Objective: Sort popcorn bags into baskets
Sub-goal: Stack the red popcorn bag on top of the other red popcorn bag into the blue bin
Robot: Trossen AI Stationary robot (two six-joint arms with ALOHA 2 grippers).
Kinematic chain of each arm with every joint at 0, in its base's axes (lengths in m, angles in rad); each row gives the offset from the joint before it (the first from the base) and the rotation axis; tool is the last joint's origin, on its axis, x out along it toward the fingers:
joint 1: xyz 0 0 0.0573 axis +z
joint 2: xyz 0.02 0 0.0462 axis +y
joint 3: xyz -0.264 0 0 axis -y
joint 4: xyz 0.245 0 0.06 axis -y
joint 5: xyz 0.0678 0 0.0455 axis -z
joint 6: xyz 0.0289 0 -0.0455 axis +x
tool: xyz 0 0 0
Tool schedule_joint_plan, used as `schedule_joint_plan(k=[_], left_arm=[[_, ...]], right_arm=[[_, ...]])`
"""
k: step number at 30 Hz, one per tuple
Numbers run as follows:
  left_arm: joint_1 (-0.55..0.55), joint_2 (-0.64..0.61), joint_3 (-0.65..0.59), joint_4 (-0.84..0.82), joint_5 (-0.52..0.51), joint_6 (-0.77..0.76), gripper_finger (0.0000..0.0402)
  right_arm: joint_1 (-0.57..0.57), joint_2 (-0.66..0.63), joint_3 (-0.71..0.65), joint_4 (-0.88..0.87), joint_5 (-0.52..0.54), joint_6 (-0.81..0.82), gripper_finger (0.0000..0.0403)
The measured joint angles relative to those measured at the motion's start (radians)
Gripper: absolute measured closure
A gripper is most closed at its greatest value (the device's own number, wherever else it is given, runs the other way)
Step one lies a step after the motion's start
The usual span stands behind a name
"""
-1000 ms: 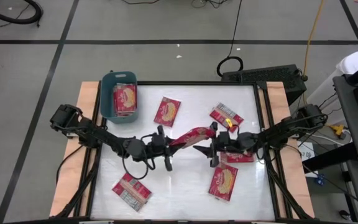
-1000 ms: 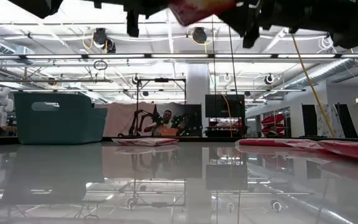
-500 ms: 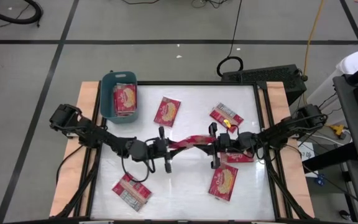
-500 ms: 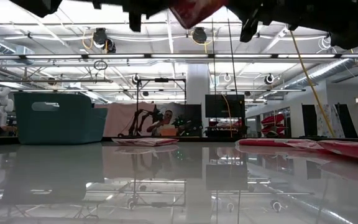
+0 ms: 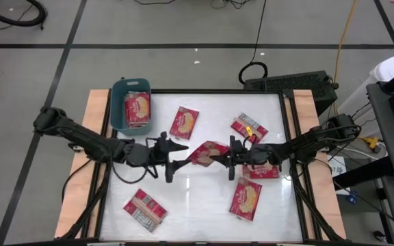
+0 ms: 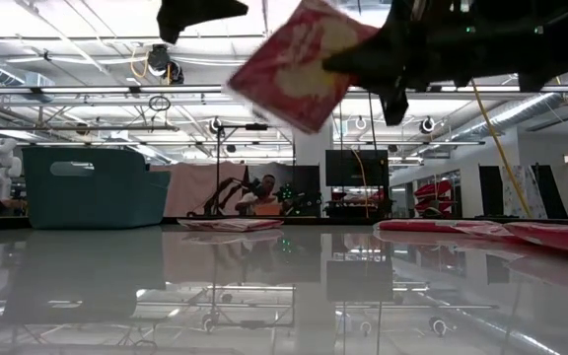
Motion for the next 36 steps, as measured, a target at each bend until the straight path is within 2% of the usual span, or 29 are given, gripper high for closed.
schedule_joint_plan(k=[8,13,17,20,27,31,36], left_arm=[[0.114,0.111,0.000,0.011,0.156,-0.084,0.0182],[0.154,0.177,0.000,0.045,0.263,-0.074,0.0203],[0.171,0.205,0.000,0.112,0.291,-0.035,0.0226],[0.175,0.208,-0.001,0.145,0.296,-0.008,0.0264],[0.175,0.207,-0.001,0.149,0.342,0.025,0.0384],[0.177,0.207,-0.001,0.143,0.345,0.015,0.0378],[0.191,0.154,-0.001,0.101,0.368,0.004,0.0380]], right_arm=[[0.000,0.000,0.000,-0.038,-0.051,0.021,0.0383],[0.000,0.000,0.000,-0.039,-0.052,0.012,0.0386],[0.000,0.000,0.000,-0.039,-0.052,0.004,0.0386],[0.000,0.000,0.000,-0.052,-0.050,0.005,0.0386],[0.000,0.000,0.000,-0.061,-0.052,0.004,0.0386],[0.000,0.000,0.000,-0.061,-0.046,0.003,0.0371],[-0.013,-0.001,0.001,-0.050,-0.018,-0.007,0.0318]])
